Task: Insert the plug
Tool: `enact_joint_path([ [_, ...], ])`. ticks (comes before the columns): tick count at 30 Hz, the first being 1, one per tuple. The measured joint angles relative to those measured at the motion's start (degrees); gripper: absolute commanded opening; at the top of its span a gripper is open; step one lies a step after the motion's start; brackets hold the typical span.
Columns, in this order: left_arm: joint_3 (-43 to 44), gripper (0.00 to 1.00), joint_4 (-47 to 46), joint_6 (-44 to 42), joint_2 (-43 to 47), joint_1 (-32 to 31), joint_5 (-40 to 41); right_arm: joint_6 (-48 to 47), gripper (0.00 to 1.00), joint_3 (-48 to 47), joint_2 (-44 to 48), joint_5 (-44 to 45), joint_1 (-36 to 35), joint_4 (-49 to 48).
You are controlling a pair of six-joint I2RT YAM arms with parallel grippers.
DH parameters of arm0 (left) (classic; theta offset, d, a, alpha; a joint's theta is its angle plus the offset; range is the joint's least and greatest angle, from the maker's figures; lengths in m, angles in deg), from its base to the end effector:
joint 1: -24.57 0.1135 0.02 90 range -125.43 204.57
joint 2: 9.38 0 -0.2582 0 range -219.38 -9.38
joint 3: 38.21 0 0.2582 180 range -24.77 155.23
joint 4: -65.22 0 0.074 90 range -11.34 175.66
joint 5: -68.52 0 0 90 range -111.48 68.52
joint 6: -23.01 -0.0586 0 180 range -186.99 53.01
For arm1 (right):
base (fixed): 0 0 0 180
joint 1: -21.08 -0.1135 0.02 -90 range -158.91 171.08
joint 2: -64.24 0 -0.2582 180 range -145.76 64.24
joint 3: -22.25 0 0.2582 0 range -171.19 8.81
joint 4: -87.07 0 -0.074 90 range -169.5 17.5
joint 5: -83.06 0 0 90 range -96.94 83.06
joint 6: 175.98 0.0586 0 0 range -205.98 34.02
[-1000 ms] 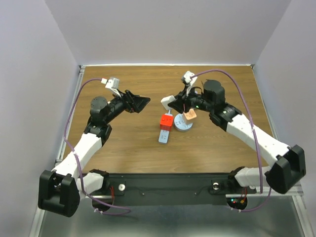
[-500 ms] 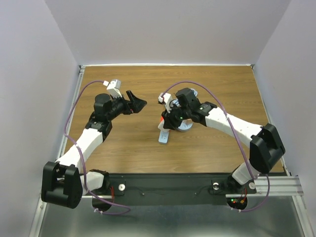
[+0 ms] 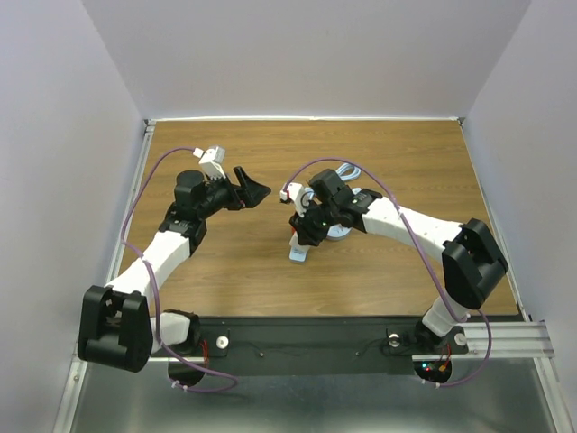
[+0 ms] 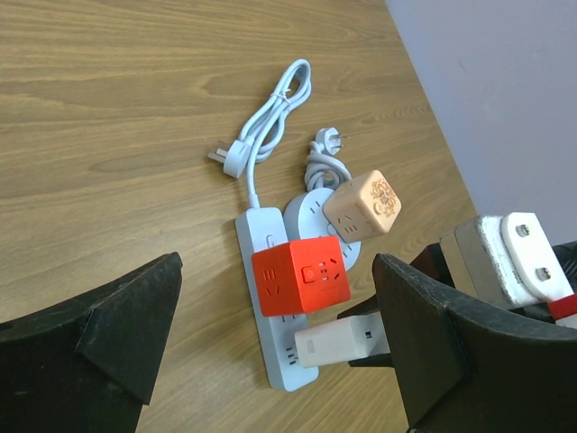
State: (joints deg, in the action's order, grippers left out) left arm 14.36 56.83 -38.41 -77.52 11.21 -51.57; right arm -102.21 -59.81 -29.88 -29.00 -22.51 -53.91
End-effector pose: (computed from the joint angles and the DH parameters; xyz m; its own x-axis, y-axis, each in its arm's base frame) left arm 0.2815 -0.0971 0.2682 -0.4340 -0.3224 -0.8413 0.5424 0.6521 -0.5297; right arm 0.2540 0.2722 0.2173 -0.3147 -0.6572 -0.6849 -0.9351 0.3384 0.1050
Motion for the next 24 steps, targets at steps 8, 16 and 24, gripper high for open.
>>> enact_joint_path([
  [8, 0.0, 0.98, -0.6, 0.0, -1.4, 0.0, -1.6, -0.7, 0.0, 0.1, 0.0, 1.4, -1.2, 0.2],
  [16, 0.0, 0.98, -0.7, 0.2, -2.0, 0.0, -2.7, -1.0, 0.01, 0.3, 0.0, 3.1, -2.8, 1.0],
  [24, 0.0, 0.98, -0.8, 0.2, -2.1, 0.0, -2.9, -1.6, 0.0, 1.1, -0.5, 4.5, -3.2, 0.9],
])
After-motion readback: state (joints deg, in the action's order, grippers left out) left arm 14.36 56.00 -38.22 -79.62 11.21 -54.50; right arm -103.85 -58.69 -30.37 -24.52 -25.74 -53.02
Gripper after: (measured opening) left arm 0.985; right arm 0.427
